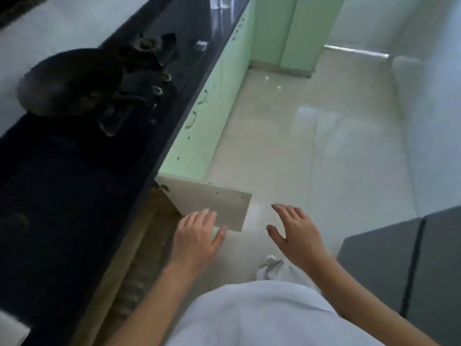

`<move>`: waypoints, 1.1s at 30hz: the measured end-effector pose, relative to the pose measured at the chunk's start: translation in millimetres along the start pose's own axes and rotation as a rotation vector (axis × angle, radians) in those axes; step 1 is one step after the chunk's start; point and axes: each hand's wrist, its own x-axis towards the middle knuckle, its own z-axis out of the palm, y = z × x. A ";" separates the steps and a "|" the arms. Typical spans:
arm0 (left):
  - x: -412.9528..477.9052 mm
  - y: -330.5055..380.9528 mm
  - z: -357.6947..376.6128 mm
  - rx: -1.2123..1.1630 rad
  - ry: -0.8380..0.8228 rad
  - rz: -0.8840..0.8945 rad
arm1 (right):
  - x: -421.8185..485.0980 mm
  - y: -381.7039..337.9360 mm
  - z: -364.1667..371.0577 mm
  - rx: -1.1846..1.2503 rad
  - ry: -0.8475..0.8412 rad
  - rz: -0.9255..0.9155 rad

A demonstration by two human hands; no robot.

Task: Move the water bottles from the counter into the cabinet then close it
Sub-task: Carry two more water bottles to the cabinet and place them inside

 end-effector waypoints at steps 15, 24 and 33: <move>171.1 140.6 26.3 0.016 0.108 0.293 | 27.7 164.4 -43.8 0.053 0.104 0.302; 252.9 157.8 20.0 0.003 0.082 0.147 | 157.3 207.4 -76.9 0.056 0.118 0.142; 412.7 173.1 51.5 -0.047 0.049 0.198 | 269.2 287.0 -88.8 0.018 0.099 0.218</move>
